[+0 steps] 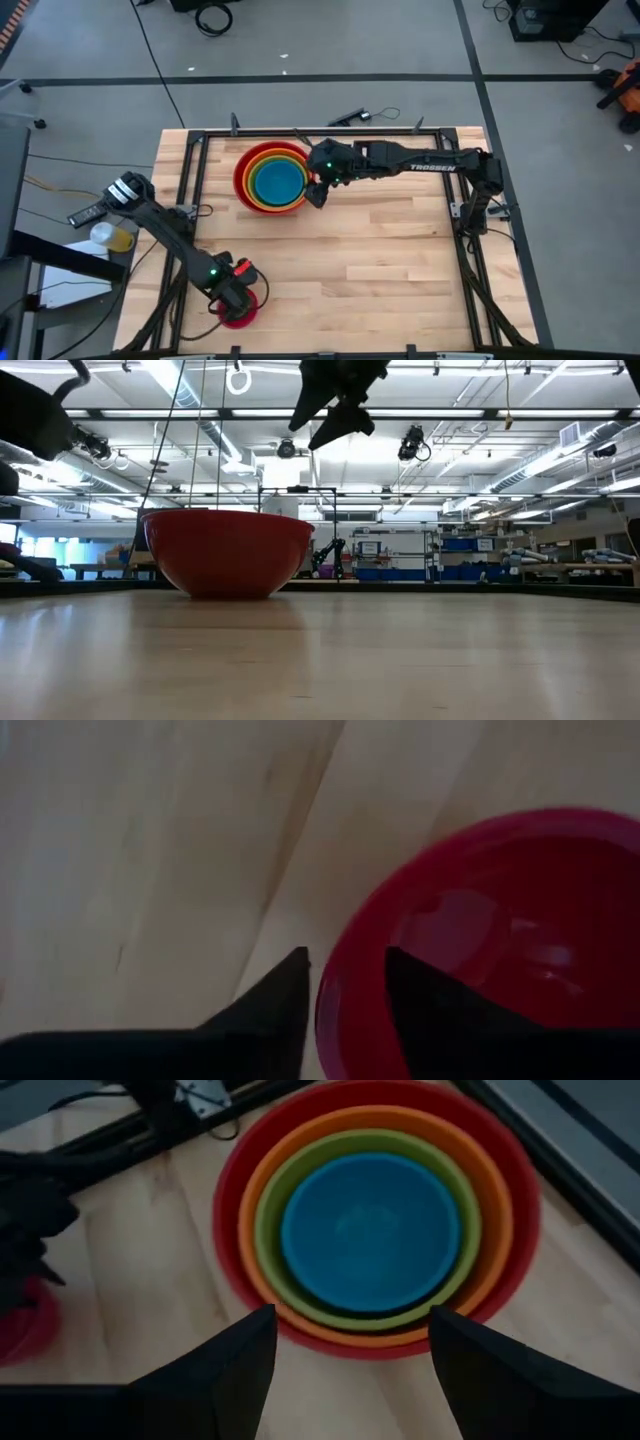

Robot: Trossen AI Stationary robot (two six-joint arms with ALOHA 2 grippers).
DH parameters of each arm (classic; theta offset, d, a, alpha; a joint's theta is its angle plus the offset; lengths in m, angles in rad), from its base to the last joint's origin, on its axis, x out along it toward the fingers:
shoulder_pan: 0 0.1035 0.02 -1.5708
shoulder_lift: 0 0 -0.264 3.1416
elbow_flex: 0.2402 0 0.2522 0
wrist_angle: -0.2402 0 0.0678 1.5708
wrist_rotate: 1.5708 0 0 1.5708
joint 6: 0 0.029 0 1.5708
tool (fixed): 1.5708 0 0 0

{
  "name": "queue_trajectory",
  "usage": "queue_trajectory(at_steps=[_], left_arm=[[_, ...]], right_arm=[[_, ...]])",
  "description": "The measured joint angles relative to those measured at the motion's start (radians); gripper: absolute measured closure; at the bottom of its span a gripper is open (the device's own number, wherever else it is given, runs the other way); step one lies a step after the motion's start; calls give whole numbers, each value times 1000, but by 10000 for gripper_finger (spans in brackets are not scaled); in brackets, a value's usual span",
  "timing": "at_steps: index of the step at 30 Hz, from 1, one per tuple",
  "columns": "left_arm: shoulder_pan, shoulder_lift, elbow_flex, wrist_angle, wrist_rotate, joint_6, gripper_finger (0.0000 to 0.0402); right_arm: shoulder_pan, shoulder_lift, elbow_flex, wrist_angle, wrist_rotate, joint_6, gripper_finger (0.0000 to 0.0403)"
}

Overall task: Nest bowls inside each other
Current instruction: Stack the pink bowl on top of the blue bowl

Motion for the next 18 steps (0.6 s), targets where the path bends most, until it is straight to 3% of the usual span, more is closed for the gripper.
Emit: queue_trajectory(at_steps=[6,14,18], left_arm=[[53,-15,1,20,0,29,384],[263,-181,50,-136,-8,275,387],[444,-308,133,-251,-95,490,387]], right_arm=[[35,-30,-2,-54,58,5,163],[35,-168,-2,-246,159,84,187],[34,-229,-2,-354,239,151,188]])
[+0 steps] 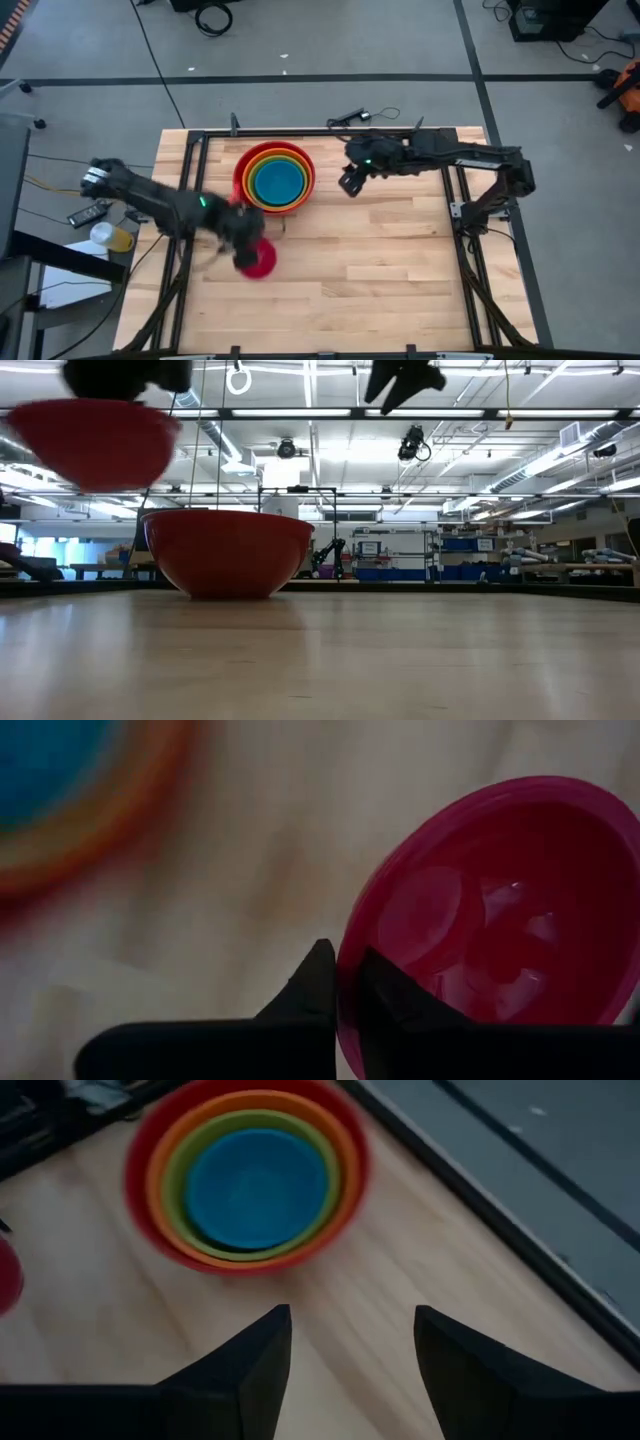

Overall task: Nest bowls inside each other
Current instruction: Stack the pink bowl on top of the blue bowl

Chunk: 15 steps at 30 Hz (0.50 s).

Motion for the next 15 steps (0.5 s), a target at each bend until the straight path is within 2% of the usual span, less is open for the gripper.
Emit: queue_trajectory(at_steps=[2,6,9,12,15], left_arm=[[123,-49,37,-49,-31,129,387],[427,-88,59,-44,-34,397,387],[645,-51,43,31,40,575,387],[788,20,39,143,98,661,387],[869,94,39,231,146,707,386]], right_arm=[[0,-22,0,-37,33,39,188],[7,-47,0,-71,72,114,188],[19,-40,0,-80,82,155,188],[32,-27,-3,-81,102,203,188],[34,-21,-29,-81,99,254,188]])
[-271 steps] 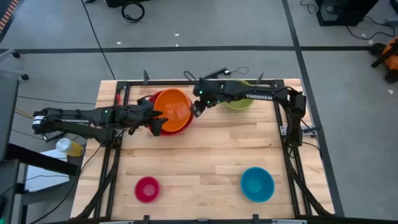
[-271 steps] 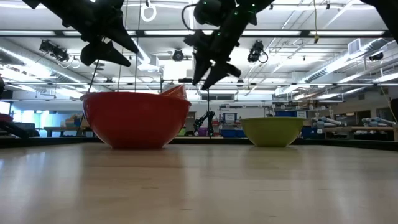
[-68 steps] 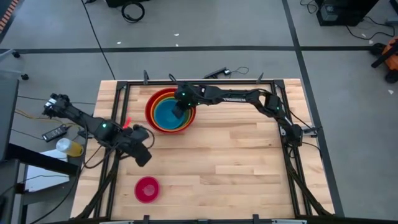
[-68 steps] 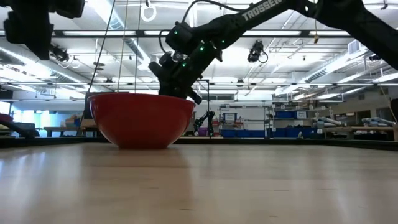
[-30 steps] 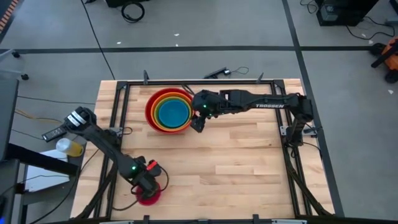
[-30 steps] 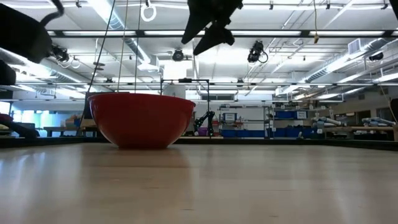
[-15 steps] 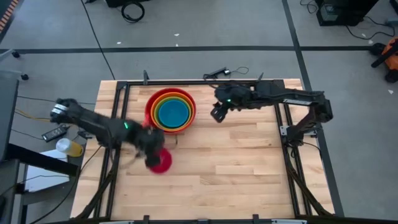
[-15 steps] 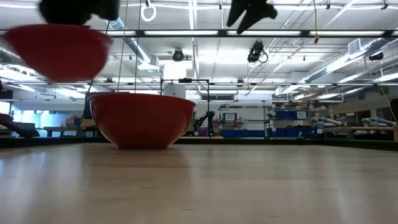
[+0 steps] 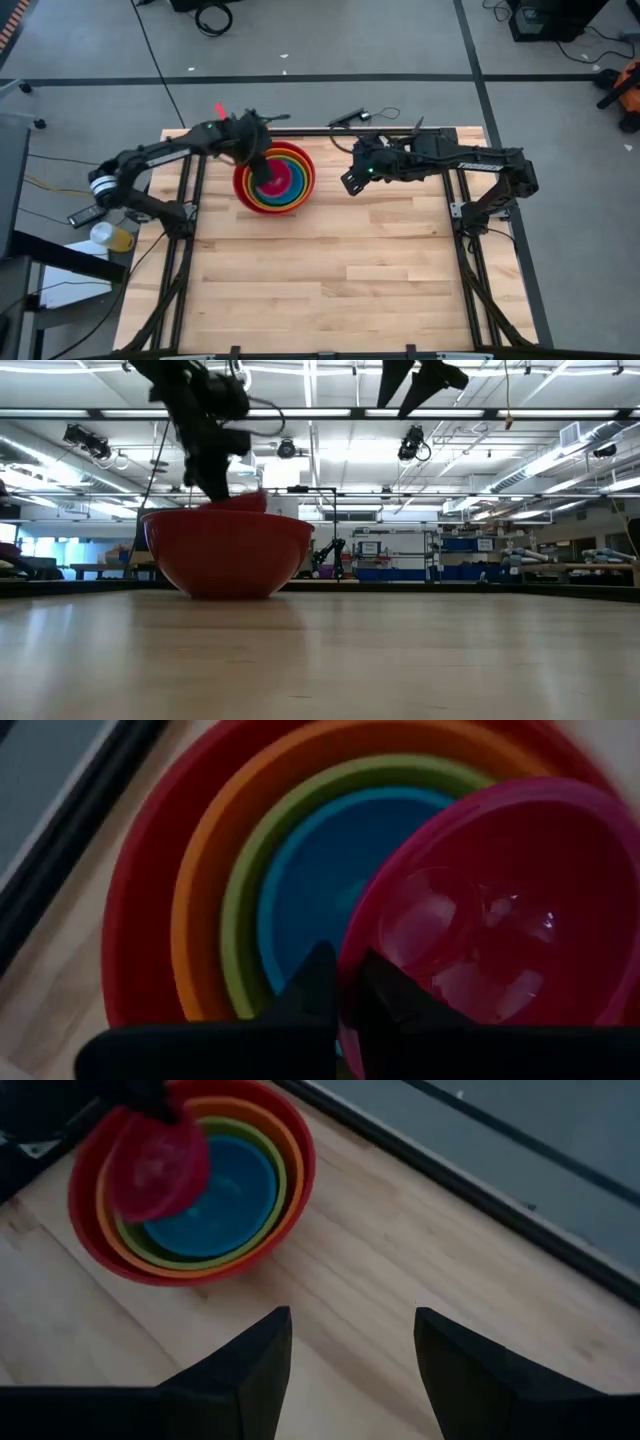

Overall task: Nest bowls inside each other
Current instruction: Stack the pink bowl on top of the blue bowl

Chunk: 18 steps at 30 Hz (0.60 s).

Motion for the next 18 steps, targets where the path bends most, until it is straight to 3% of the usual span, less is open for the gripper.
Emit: queue_trajectory(at_steps=[5,10,14,18], left_arm=[[15,128,0,-7,13,93,364],[-1,178,0,28,12,137,286],[17,158,-1,42,13,139,220],[49,35,-1,10,25,152,186]], right_arm=[[7,1,-50,-21,-6,97,188],[12,1,-99,-43,-24,165,188],[23,-3,-145,-37,-26,209,188],[62,-40,-186,37,3,209,189]])
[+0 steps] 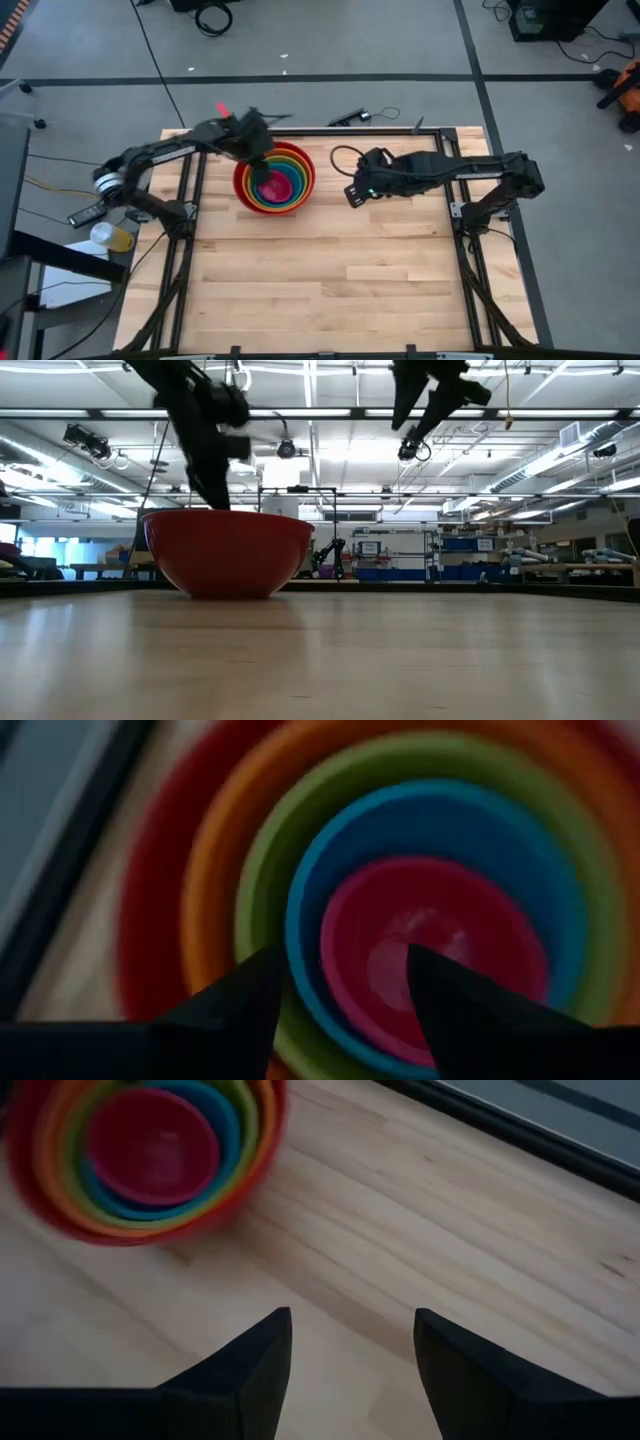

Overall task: Nest bowls inside each other
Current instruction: Stack the pink bowl on top of the blue bowl, then return to Home Position

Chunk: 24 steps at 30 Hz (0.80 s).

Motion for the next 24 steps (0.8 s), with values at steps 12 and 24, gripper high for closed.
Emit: queue_trajectory(at_steps=[12,24], left_arm=[[28,-554,-324,358,323,-262,207],[-169,-836,-497,740,304,-327,208]], right_arm=[[131,-321,-417,637,51,-178,231],[203,-592,-859,1180,-57,-404,393]])
